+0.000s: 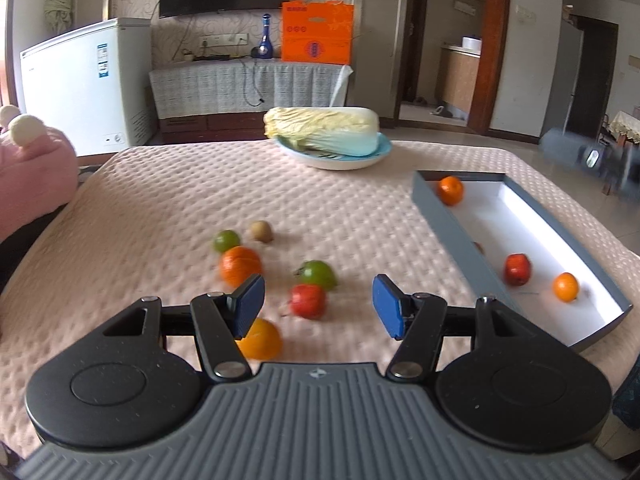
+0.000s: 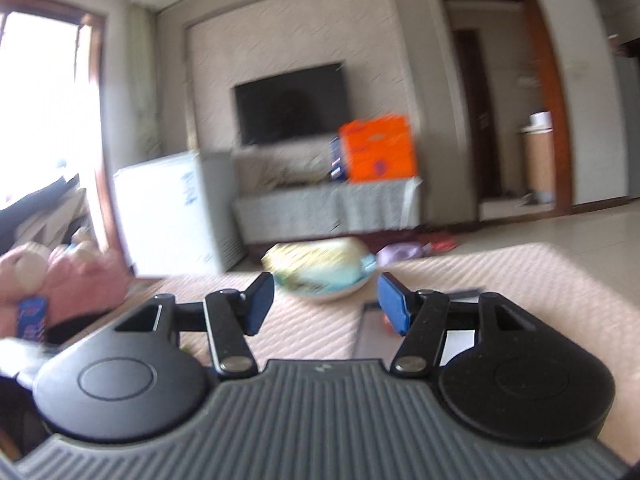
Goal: Organize fruits
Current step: 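Grasp the yellow citrus with the left gripper while the right tool moves toward the red apple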
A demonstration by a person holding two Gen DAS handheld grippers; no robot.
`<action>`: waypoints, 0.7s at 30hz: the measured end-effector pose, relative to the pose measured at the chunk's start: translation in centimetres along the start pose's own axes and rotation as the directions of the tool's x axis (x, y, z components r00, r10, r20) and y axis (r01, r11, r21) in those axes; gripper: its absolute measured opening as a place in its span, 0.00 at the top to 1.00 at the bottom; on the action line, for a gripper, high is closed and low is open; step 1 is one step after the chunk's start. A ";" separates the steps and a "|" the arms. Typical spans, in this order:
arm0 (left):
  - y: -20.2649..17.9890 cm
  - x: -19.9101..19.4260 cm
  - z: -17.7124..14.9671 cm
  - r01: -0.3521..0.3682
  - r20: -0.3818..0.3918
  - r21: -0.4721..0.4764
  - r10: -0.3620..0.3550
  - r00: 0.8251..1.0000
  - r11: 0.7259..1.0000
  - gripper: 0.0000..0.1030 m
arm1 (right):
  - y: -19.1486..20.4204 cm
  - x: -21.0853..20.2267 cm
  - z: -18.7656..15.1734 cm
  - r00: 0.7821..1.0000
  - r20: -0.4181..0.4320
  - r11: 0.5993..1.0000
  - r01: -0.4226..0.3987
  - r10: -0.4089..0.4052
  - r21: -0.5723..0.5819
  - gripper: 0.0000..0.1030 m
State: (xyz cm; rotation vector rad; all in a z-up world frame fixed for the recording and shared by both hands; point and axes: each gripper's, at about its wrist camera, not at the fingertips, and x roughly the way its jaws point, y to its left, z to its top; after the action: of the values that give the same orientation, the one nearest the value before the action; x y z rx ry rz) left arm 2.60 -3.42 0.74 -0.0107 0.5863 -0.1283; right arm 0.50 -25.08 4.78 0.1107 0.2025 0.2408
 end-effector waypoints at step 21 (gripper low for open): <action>3.6 2.6 -2.3 0.036 -0.093 0.058 -0.030 0.995 0.998 0.38 | 6.8 5.0 -4.5 0.951 -0.298 0.992 -0.107 0.082 -0.067 0.59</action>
State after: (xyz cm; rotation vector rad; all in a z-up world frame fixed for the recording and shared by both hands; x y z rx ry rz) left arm 3.93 -0.13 -2.74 0.0440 0.6738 -0.1795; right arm 2.80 -16.88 0.38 0.0013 0.4852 0.3615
